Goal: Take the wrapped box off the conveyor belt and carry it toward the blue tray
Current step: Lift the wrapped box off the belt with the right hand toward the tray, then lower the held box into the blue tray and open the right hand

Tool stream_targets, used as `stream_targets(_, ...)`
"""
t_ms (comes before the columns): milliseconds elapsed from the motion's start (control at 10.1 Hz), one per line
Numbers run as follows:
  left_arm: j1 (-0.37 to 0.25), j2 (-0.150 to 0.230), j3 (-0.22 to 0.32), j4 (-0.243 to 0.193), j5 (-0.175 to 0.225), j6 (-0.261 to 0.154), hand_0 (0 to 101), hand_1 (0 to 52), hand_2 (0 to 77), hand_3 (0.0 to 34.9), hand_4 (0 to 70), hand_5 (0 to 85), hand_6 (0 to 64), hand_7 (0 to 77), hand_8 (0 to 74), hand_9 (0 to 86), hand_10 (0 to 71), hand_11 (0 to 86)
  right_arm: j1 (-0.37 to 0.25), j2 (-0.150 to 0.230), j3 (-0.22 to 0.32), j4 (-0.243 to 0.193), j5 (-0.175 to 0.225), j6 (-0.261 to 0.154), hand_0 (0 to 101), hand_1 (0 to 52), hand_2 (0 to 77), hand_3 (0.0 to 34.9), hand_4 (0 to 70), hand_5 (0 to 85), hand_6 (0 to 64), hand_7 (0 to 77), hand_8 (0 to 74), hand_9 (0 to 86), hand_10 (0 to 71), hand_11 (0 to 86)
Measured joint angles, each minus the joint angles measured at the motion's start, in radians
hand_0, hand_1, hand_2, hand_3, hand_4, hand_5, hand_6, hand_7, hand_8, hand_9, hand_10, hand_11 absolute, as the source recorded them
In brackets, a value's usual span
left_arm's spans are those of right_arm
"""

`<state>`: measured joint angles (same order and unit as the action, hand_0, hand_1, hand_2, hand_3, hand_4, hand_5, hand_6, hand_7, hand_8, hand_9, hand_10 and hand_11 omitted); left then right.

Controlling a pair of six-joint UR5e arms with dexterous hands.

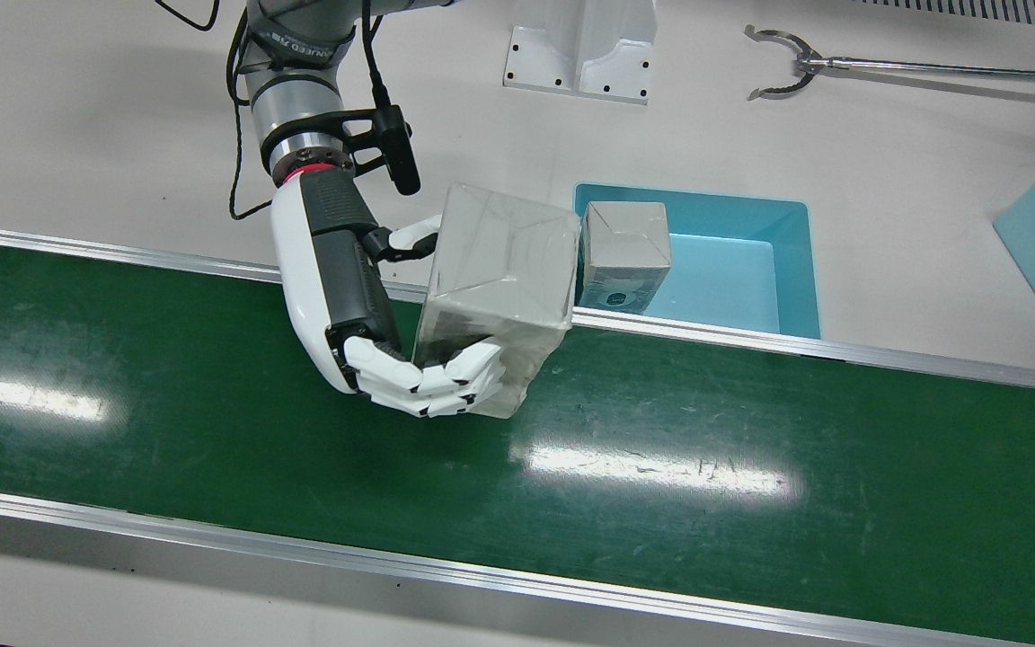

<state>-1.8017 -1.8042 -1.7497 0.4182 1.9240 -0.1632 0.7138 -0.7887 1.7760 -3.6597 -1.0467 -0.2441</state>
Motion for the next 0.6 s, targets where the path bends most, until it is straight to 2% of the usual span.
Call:
stream_targets(99,0.000,0.000,0.000,0.000,0.000,0.000,0,0.0,1.1,0.0,0.5,1.1,0.5,0.5,0.5,0.0,0.5,0.0,-0.039,0.002,0.027,-0.011,0.011,-0.013,56,3.3,35.5,0.0,40.9,37.1,34.9,44.2,47.5,39.3,39.8,37.1)
stream_targets(199,0.000,0.000,0.000,0.000,0.000,0.000,0,0.0,1.1,0.0,0.5,1.1,0.5,0.5,0.5,0.0,0.5,0.0,-0.091,0.005,0.044,-0.016,0.031,-0.035,52,3.3,35.5,0.0,40.9,37.1,34.9,44.2,47.5,39.3,43.6,37.6)
stream_targets(397,0.000,0.000,0.000,0.000,0.000,0.000,0,0.0,1.1,0.0,0.0,1.1,0.5,0.5,0.5,0.0,0.0,0.0,-0.210,0.035,0.056,-0.016,0.102,-0.109,52,3.3,35.5,0.0,40.9,37.1,34.9,44.2,47.5,39.3,43.6,37.6)
stream_targets(496,0.000,0.000,0.000,0.000,0.000,0.000,0,0.0,1.1,0.0,0.0,1.1,0.0,0.5,0.5,0.0,0.5,0.5,-0.252,0.058,0.048,-0.012,0.137,-0.148,54,3.3,35.5,0.0,40.9,37.1,34.9,44.2,58.4,35.5,46.4,38.2)
stream_targets(596,0.000,0.000,0.000,0.000,0.000,0.000,0,0.0,0.5,0.0,0.5,1.1,0.0,0.5,0.5,0.5,0.0,0.5,-0.285,0.086,0.027,-0.001,0.164,-0.183,54,0.5,38.2,0.0,52.4,34.4,45.8,40.9,58.9,35.5,46.4,38.2)
